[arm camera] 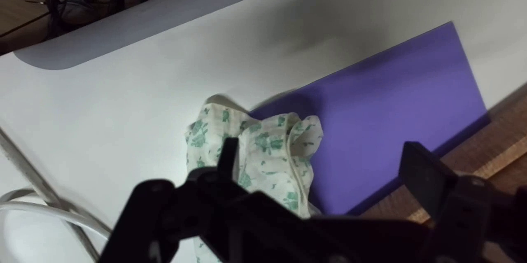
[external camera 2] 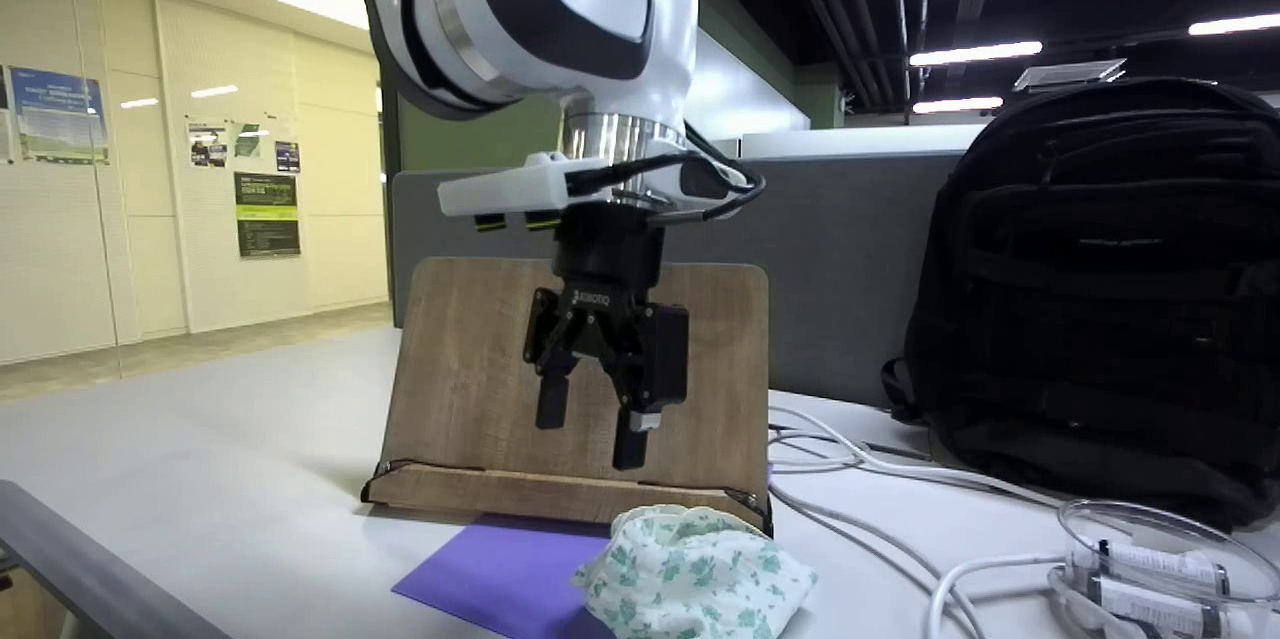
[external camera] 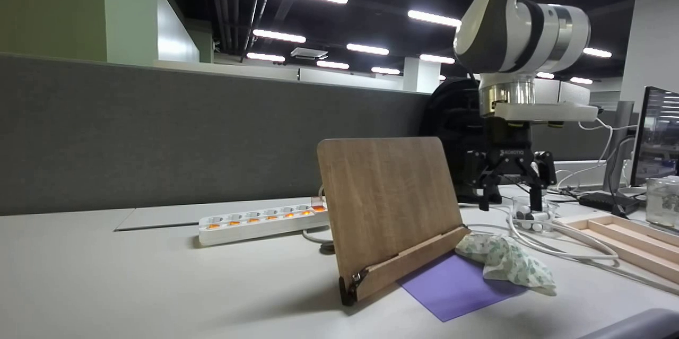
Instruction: Place the cloth on the wooden board
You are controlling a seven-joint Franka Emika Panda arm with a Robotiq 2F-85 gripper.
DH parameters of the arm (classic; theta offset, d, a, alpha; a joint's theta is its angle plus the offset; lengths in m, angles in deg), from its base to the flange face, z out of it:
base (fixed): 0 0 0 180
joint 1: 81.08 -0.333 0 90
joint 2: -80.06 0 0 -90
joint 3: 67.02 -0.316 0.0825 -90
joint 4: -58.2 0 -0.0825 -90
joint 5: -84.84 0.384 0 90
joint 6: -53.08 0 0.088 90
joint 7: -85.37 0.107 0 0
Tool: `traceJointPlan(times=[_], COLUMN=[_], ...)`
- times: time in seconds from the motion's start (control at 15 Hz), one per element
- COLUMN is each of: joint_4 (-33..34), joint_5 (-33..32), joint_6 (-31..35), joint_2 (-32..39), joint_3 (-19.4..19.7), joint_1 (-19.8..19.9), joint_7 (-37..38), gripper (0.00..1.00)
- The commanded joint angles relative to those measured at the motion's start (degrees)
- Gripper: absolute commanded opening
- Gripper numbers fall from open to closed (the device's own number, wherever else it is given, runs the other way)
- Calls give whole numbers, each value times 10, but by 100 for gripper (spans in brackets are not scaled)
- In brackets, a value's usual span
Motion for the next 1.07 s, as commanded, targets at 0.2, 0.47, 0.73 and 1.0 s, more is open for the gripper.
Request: traceJointPlan(times=[0.2, 0.47, 0.73, 1.0], joint_4=[30, 42, 51, 53], joint_5=[-64, -90, -105, -104], joint_6=[58, 76, 85, 91], joint_2=[73, 104, 125, 133], joint_3=[14, 24, 31, 31], joint_1=[-2, -7, -11, -14], joint_7=[6, 13, 13, 10], gripper=[100, 100, 67, 37])
